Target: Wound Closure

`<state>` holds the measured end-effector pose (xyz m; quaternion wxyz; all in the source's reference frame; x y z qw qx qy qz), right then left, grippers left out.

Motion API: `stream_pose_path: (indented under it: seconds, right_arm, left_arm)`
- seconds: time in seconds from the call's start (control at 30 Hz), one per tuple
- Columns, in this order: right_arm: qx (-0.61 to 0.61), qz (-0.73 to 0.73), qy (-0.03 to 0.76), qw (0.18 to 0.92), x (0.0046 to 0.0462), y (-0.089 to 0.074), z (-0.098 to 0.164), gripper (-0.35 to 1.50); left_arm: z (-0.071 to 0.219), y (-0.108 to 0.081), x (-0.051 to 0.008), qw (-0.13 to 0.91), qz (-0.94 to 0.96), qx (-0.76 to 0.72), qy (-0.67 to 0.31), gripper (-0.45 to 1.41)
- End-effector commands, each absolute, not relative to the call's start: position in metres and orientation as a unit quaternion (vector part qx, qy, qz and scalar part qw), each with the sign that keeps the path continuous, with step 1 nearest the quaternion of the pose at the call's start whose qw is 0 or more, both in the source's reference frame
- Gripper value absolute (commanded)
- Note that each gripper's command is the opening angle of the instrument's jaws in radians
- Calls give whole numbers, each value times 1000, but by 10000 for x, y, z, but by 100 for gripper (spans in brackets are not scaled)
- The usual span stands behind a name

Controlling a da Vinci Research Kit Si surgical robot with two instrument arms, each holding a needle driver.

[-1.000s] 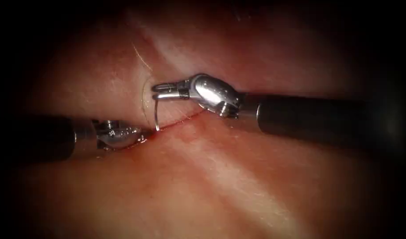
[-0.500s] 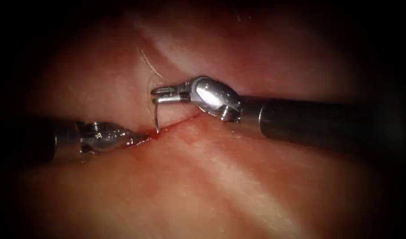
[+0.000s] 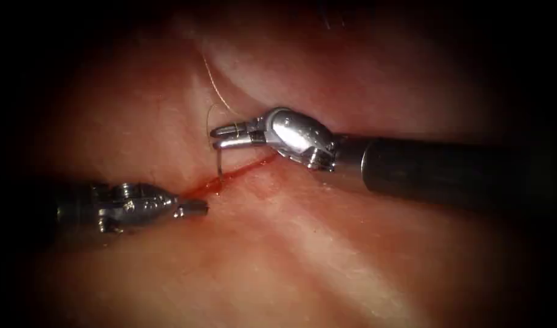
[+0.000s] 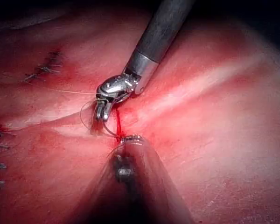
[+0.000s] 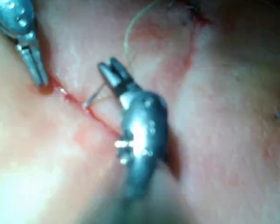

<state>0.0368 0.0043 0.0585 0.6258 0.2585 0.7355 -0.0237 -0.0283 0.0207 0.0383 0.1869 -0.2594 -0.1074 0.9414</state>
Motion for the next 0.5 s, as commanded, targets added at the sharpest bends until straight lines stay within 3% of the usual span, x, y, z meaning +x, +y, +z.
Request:
stream_pose_path:
  seconds: [0.03, 0.1, 0.5]
  right_arm:
    - [258, -25, 736, 625, 376, 46, 587, -35]
    - [258, -26, 736, 625, 376, 46, 587, -35]
    - [289, -10, 723, 627, 375, 47, 586, -35]
  left_arm:
    - [386, 207, -289, 189, 941, -258, -105, -20]
    - [382, 207, -291, 191, 943, -254, -99, -6]
    - [402, 174, -340, 182, 941, -268, -96, -8]
